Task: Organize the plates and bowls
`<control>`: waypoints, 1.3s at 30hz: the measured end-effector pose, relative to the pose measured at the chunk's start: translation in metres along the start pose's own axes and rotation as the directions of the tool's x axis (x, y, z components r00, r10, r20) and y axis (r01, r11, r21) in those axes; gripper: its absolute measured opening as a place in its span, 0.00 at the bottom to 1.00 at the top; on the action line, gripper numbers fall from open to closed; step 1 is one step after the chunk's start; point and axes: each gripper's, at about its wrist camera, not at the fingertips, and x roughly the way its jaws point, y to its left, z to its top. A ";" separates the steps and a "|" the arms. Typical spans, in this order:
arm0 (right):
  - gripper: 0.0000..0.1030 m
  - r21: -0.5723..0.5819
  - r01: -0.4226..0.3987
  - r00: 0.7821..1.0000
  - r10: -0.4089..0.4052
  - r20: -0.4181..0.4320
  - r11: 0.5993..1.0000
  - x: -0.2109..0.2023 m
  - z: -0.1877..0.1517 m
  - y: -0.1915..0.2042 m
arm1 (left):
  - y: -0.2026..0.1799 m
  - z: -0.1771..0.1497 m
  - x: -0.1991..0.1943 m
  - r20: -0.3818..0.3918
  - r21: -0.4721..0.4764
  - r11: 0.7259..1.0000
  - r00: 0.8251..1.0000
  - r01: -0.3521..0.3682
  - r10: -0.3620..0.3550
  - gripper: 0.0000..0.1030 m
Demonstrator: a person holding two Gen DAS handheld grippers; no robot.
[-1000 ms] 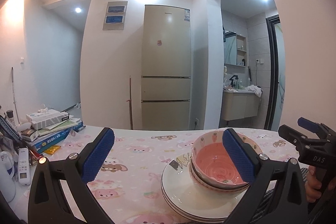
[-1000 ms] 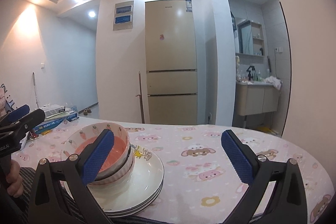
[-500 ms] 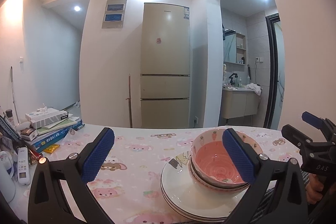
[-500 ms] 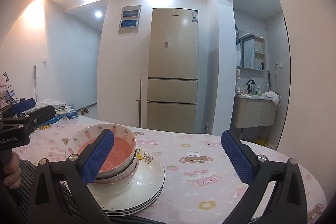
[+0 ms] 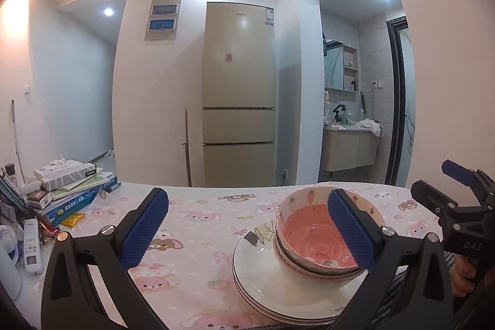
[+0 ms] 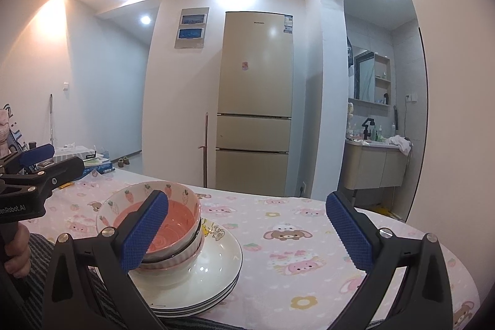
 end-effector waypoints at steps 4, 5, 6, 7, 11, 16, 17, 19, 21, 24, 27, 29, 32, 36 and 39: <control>1.00 0.003 0.002 1.000 -0.002 -0.002 1.000 0.001 0.001 0.000 | 0.000 -0.001 -0.001 0.005 0.002 1.000 1.000 -0.002 0.002 1.00; 1.00 0.002 0.002 1.000 -0.002 -0.001 1.000 0.001 0.001 0.000 | -0.001 -0.001 -0.002 0.007 0.004 1.000 1.000 -0.003 0.003 1.00; 1.00 0.001 0.002 1.000 -0.002 -0.001 1.000 0.001 0.001 0.000 | -0.002 -0.001 -0.002 0.009 0.007 1.000 1.000 -0.003 0.003 1.00; 1.00 0.002 0.002 1.000 -0.002 -0.002 1.000 0.001 0.001 0.000 | -0.002 -0.001 -0.002 0.010 0.010 1.000 1.000 -0.004 0.004 1.00; 1.00 0.000 0.003 1.000 -0.003 -0.002 1.000 0.001 0.001 0.000 | -0.004 -0.002 0.000 -0.002 0.021 1.000 1.000 -0.004 0.004 1.00; 1.00 0.001 0.003 1.000 -0.003 -0.002 1.000 0.001 0.001 0.000 | -0.001 -0.003 0.003 -0.018 0.007 1.000 1.000 -0.001 0.001 1.00; 1.00 0.001 0.003 1.000 -0.003 -0.002 1.000 0.001 0.001 0.000 | -0.001 -0.003 0.003 -0.019 0.005 1.000 1.000 -0.001 0.001 1.00; 1.00 0.003 0.004 1.000 -0.004 -0.004 1.000 0.001 0.000 -0.001 | -0.001 -0.003 0.003 -0.017 0.005 1.000 1.000 -0.001 0.002 1.00; 1.00 0.005 0.005 1.000 -0.005 -0.005 1.000 0.001 0.000 -0.002 | 0.000 -0.003 0.003 -0.015 0.008 1.000 1.000 -0.002 0.002 1.00; 1.00 0.004 0.006 1.000 -0.006 -0.006 1.000 0.001 0.000 -0.001 | 0.001 -0.002 0.003 -0.014 0.010 1.000 1.000 -0.002 0.002 1.00; 1.00 0.002 0.005 1.000 -0.005 -0.003 1.000 0.002 0.000 -0.002 | 0.002 -0.002 0.001 -0.013 0.003 1.000 1.000 0.007 -0.007 1.00; 1.00 0.004 0.005 1.000 -0.005 -0.006 1.000 0.001 0.000 -0.002 | 0.002 -0.002 0.001 -0.012 0.002 1.000 1.000 0.006 -0.006 1.00; 1.00 0.005 0.005 1.000 -0.005 -0.006 1.000 0.002 0.000 -0.002 | 0.002 -0.002 0.001 -0.011 0.006 1.000 1.000 0.005 -0.005 1.00; 1.00 0.004 0.005 1.000 -0.005 -0.005 1.000 0.001 0.000 -0.002 | 0.002 -0.002 0.000 -0.009 0.011 1.000 1.000 0.005 -0.005 1.00; 1.00 0.004 0.005 1.000 -0.005 -0.005 1.000 0.002 0.000 -0.002 | 0.001 -0.002 0.000 -0.008 0.013 1.000 1.000 0.005 -0.005 1.00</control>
